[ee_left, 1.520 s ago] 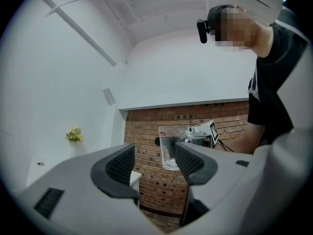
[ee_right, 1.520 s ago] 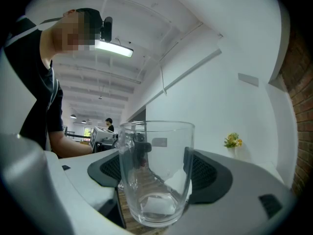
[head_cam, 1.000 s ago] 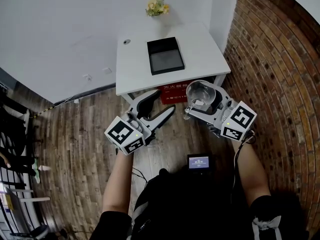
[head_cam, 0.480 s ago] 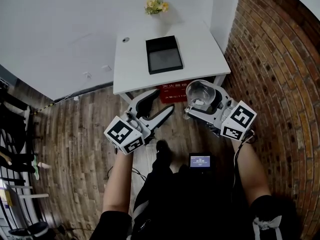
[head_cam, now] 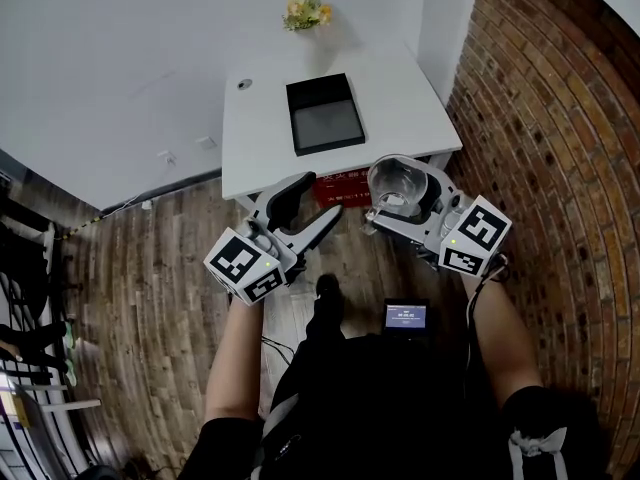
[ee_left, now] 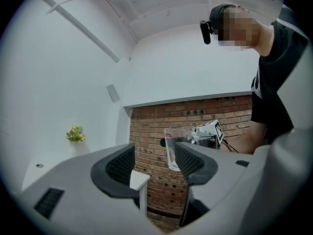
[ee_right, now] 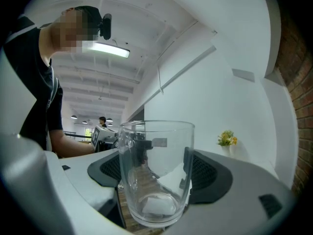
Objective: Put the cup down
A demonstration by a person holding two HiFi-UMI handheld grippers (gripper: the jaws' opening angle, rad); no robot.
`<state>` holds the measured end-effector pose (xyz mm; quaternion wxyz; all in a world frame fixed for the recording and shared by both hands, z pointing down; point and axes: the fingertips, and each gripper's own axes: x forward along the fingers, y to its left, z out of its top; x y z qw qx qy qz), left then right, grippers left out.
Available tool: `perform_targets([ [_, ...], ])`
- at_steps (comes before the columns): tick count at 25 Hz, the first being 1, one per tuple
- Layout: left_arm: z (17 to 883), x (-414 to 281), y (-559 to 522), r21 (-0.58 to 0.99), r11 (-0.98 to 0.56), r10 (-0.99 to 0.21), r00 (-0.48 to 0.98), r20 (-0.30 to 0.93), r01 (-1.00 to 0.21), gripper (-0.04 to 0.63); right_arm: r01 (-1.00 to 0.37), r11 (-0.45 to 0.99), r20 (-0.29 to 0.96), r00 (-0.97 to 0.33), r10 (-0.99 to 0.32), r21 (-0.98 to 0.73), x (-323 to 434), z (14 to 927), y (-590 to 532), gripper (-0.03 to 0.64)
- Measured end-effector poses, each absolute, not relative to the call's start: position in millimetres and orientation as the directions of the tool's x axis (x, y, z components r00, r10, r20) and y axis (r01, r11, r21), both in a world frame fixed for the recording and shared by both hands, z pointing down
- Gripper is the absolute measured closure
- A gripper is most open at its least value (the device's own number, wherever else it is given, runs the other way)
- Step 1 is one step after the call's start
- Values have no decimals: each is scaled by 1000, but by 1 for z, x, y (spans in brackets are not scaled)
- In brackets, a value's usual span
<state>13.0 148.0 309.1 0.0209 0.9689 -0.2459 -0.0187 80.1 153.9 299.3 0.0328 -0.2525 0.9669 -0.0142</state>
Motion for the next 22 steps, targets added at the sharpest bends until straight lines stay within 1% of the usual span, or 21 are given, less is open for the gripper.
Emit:
perform_targets([
  [12, 320, -16, 43, 72, -897, -439, 897, -40, -436, 344, -546, 836, -41, -836, -548, -54, 55, 303, 58, 242],
  [18, 322, -36, -9, 76, -911, -408, 912, -27, -405, 344, -579, 811, -45, -811, -584, -81, 36, 301, 6, 242],
  [22, 321, -49, -43, 52, -911, -410, 912, 5, -410, 344, -596, 799, -43, -798, -601, -85, 22, 296, -23, 242],
])
